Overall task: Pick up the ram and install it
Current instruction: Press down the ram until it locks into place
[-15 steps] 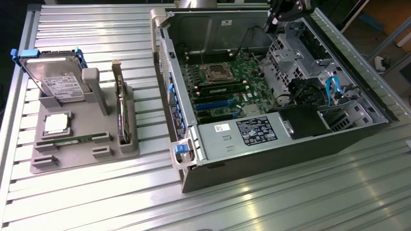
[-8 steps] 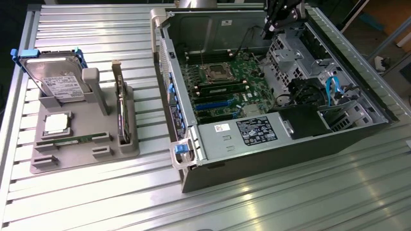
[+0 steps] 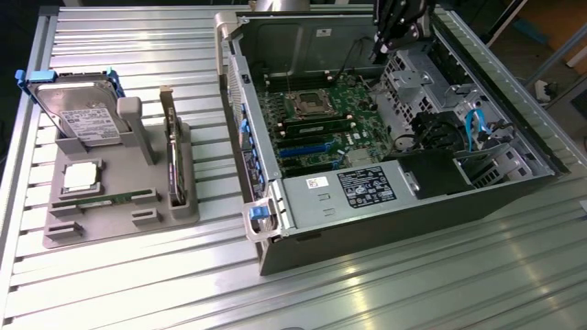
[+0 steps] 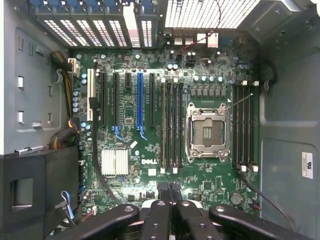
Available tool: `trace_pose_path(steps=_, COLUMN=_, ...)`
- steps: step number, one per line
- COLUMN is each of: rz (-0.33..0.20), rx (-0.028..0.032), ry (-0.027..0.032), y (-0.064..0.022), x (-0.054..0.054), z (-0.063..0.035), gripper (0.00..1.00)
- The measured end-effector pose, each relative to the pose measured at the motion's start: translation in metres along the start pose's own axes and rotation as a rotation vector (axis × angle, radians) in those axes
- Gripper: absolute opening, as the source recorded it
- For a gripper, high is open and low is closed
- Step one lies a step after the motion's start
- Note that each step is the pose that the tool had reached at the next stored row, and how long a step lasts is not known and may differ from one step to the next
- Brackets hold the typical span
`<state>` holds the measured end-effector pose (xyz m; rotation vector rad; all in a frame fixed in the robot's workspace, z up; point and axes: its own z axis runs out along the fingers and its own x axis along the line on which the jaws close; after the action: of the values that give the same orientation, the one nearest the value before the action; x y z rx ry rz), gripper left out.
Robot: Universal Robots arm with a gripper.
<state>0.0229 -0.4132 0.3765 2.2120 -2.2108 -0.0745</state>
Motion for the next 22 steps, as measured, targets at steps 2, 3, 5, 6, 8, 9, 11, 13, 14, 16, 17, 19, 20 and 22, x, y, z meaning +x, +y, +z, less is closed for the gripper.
trace_pose_path(steps=2, rz=0.0, rx=0.0003, ry=0.0, y=-0.0002, x=0.0, z=0.0037, gripper=0.11)
trace_pose_path(steps=3, rz=0.0, rx=0.0003, ry=0.0, y=-0.0002, x=0.0, z=0.0059, gripper=0.11)
trace_pose_path(steps=5, rz=0.0, rx=0.0003, ry=0.0001, y=-0.0004, x=0.0, z=0.0102, gripper=0.11)
trace_pose_path(steps=6, rz=0.0, rx=0.0004, ry=0.0001, y=-0.0005, x=0.0, z=0.0123, gripper=0.11)
trace_pose_path(steps=8, rz=0.0, rx=0.0003, ry=0.0, y=-0.0007, x=0.0, z=0.0162, gripper=0.11)
trace_pose_path(steps=9, rz=0.0, rx=0.0003, ry=0.0, y=-0.0008, x=0.0, z=0.0182, gripper=0.11)
trace_pose_path(steps=11, rz=0.0, rx=0.0003, ry=0.0, y=-0.0009, x=0.001, z=0.0216, gripper=0.11)
trace_pose_path(steps=13, rz=0.0, rx=0.0003, ry=0.0002, y=-0.0011, x=0.001, z=0.0254, gripper=0.11)
trace_pose_path(steps=14, rz=0.0, rx=0.0003, ry=0.0002, y=-0.0012, x=0.001, z=0.0273, gripper=0.11)
trace_pose_path(steps=16, rz=0.0, rx=0.0003, ry=0.0001, y=-0.0013, x=0.001, z=0.0309, gripper=0.11)
trace_pose_path(steps=17, rz=0.0, rx=0.0003, ry=0.0001, y=-0.0014, x=0.001, z=0.0327, gripper=0.11)
trace_pose_path(steps=19, rz=0.0, rx=0.0004, ry=0.0, y=-0.0016, x=0.001, z=0.0364, gripper=0.11)
trace_pose_path(steps=20, rz=0.0, rx=0.0003, ry=0.0001, y=-0.0017, x=0.001, z=0.04, gripper=0.11)
trace_pose_path(steps=22, rz=0.0, rx=0.0005, ry=0.0, y=-0.002, x=0.001, z=0.0468, gripper=0.11)
